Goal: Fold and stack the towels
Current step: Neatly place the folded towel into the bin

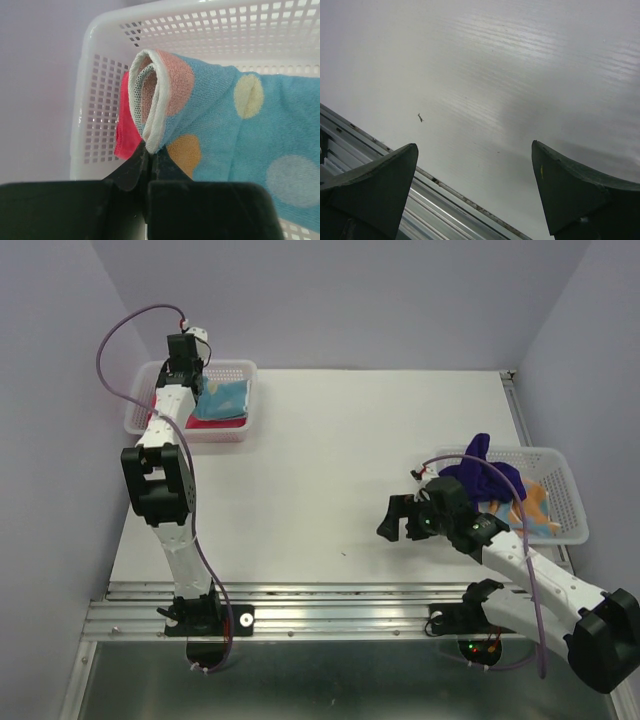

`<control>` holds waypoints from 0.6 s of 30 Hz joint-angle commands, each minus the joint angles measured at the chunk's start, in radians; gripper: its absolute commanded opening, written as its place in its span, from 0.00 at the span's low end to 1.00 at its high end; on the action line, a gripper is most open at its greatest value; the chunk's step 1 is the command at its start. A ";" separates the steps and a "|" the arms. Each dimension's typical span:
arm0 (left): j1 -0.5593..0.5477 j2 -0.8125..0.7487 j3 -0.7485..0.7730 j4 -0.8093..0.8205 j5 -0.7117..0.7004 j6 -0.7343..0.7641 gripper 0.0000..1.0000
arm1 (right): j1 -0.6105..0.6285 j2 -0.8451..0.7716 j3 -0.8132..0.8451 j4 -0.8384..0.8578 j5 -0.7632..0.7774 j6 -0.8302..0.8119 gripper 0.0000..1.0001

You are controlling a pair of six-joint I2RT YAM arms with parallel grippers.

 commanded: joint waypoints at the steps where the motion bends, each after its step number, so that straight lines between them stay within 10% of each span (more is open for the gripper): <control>1: 0.015 -0.019 0.001 0.106 -0.013 0.026 0.00 | 0.006 0.006 0.063 -0.012 0.007 -0.007 1.00; 15: 0.063 0.070 0.087 0.027 -0.025 0.003 0.00 | 0.006 0.011 0.068 -0.021 0.023 -0.006 1.00; 18: 0.064 0.093 0.145 -0.030 -0.053 0.000 0.50 | 0.007 0.006 0.071 -0.028 0.032 -0.006 1.00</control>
